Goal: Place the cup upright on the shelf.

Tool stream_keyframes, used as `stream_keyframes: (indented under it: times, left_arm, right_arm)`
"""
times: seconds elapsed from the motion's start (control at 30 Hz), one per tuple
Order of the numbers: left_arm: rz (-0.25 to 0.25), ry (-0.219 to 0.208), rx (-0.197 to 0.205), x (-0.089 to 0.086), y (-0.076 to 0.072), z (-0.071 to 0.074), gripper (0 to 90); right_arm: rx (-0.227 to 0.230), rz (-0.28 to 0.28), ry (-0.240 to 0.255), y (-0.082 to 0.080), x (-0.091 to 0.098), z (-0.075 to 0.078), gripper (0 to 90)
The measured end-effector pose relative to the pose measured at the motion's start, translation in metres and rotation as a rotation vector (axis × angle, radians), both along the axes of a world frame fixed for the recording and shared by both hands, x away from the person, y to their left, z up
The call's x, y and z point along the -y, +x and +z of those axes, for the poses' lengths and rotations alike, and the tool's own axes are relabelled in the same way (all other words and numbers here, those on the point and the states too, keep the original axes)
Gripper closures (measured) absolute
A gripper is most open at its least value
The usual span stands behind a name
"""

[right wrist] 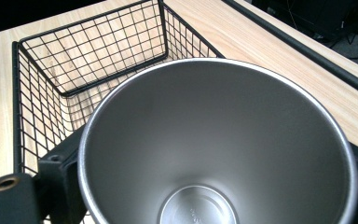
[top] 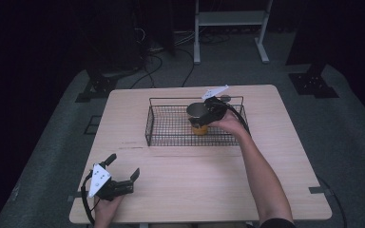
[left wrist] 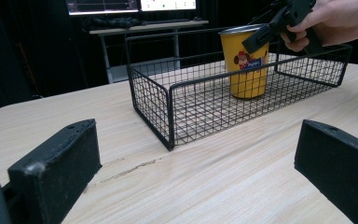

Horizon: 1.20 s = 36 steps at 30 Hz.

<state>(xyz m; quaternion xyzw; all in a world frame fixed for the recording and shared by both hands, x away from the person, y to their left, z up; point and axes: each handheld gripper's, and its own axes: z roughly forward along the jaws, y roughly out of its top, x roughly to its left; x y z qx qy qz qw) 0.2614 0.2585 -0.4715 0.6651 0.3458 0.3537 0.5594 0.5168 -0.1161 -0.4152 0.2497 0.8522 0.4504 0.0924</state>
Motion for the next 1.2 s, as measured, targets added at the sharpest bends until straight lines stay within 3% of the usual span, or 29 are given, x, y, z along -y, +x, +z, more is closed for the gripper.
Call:
stream_keyframes:
  times: [0.93, 1.2]
  left_arm:
    - [0.001, 0.000, -0.001, 0.0000, 0.0001, 0.0000, 0.0]
    - [0.005, 0.003, -0.003, 0.0004, 0.0002, 0.0001, 0.0]
  right_arm:
    - [0.018, 0.009, -0.021, -0.0051, -0.0013, 0.0005, 3.5]
    - [0.021, 0.003, 0.015, -0.0073, -0.0001, 0.0045, 0.9]
